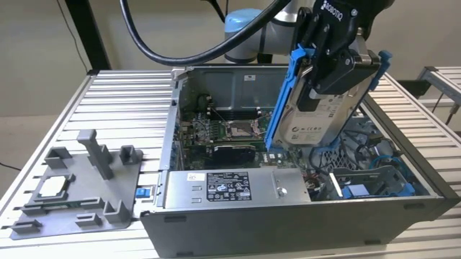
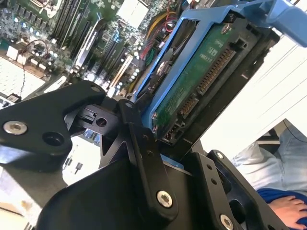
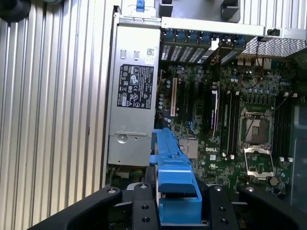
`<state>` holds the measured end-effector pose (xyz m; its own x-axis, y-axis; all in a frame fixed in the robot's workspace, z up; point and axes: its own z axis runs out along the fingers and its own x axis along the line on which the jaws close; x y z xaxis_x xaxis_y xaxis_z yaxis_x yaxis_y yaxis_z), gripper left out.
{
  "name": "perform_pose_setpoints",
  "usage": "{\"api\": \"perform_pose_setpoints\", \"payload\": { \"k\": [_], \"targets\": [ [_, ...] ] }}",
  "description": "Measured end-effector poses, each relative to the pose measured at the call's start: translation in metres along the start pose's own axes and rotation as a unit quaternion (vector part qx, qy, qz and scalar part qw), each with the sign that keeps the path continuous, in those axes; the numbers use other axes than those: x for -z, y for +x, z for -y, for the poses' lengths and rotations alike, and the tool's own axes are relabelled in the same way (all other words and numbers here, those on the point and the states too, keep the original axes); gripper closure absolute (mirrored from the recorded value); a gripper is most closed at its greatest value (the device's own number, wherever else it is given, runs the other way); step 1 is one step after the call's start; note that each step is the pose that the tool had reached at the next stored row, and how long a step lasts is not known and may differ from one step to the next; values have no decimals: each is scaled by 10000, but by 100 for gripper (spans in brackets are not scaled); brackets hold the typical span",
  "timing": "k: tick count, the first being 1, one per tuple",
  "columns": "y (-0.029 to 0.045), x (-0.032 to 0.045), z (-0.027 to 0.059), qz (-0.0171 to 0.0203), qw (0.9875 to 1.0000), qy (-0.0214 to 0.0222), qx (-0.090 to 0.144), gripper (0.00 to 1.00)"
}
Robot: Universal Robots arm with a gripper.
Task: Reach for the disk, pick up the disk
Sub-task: 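Pick up the disk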
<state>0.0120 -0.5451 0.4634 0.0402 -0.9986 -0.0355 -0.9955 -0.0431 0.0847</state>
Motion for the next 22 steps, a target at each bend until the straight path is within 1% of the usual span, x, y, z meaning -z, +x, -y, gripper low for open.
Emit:
{"api": "perform_pose_setpoints", "payload": {
  "k": [5, 10, 14, 22],
  "targets": [
    [72, 8, 62, 7, 10000, 0, 0, 100],
    [147, 18, 151, 14, 10000, 0, 1, 100],
    [200, 27, 245, 17, 10000, -2, 1, 100],
    [291, 49, 467, 19, 10000, -13, 1, 100]
  ]
}}
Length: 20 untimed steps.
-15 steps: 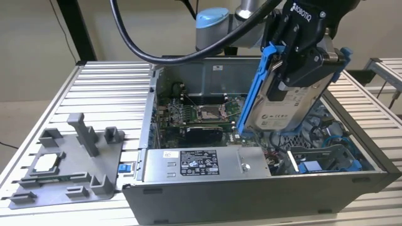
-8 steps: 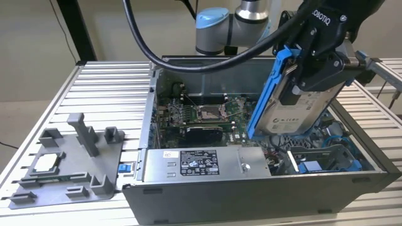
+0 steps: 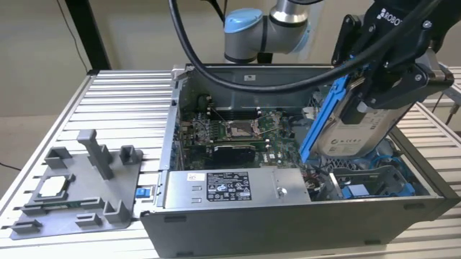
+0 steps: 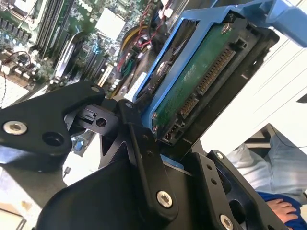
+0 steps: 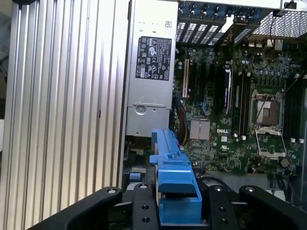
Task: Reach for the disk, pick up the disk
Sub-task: 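Pick up the disk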
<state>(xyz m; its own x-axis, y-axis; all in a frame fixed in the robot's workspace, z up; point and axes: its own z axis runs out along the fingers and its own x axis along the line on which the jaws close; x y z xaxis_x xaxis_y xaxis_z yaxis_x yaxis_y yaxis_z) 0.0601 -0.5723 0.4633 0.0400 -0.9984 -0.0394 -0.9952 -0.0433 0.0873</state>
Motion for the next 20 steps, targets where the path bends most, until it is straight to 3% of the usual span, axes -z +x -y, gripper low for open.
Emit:
{"api": "perform_pose_setpoints", "payload": {
  "k": [20],
  "targets": [
    [286, 51, 445, 1, 10000, -42, -2, 100]
  ]
}}
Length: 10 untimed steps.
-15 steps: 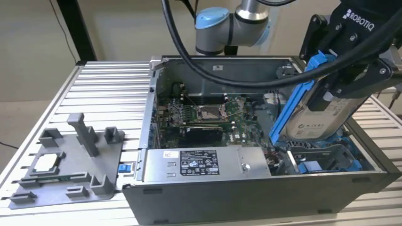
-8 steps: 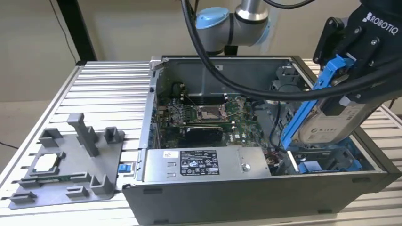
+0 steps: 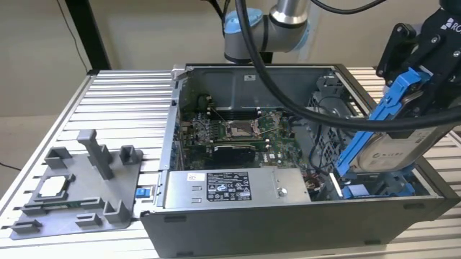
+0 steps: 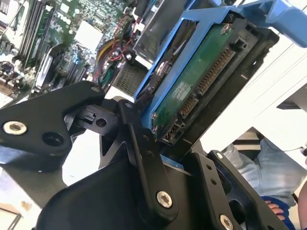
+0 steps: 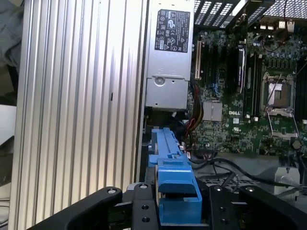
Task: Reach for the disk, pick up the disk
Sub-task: 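Pick up the disk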
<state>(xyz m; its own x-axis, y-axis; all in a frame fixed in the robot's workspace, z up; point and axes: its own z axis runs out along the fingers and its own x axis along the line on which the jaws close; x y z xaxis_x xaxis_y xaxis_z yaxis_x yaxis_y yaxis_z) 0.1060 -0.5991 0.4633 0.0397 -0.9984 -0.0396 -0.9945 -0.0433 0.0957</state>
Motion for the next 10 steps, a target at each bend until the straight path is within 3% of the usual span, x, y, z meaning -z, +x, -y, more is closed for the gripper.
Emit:
{"api": "perform_pose_setpoints", "payload": {
  "k": [6, 10],
  "targets": [
    [74, 14, 115, 1, 10000, -12, -1, 100],
    [83, 17, 135, 0, 10000, -13, -1, 100]
  ]
}}
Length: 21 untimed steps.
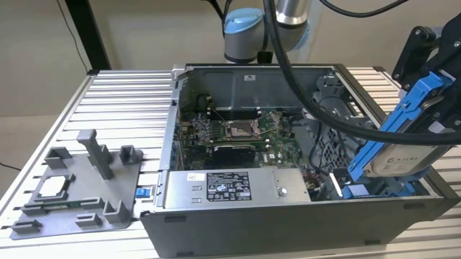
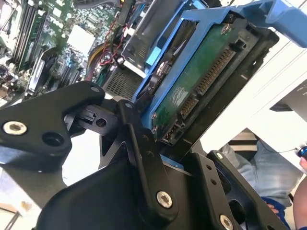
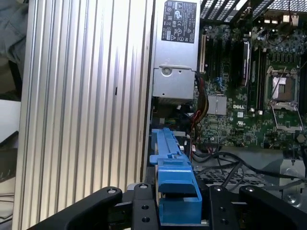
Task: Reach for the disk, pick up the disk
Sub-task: 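Pick up the disk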
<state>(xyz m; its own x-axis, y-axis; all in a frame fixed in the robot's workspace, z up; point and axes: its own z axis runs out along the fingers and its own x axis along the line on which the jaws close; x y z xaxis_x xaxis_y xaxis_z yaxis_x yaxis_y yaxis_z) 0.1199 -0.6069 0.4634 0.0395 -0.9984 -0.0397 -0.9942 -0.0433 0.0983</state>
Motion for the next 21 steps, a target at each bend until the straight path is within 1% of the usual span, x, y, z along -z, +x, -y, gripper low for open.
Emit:
{"api": "perform_pose_setpoints", "payload": {
  "k": [12, 15, 17, 21],
  "targets": [
    [1, 0, 6, 0, 10000, 1, 0, 100],
    [-3, -8, 8, 0, 10000, 14, 1, 100],
    [-37, -26, 11, -1, 10000, 28, 1, 100],
    [-137, -70, 19, -2, 10000, 58, 2, 100]
  ]
}}
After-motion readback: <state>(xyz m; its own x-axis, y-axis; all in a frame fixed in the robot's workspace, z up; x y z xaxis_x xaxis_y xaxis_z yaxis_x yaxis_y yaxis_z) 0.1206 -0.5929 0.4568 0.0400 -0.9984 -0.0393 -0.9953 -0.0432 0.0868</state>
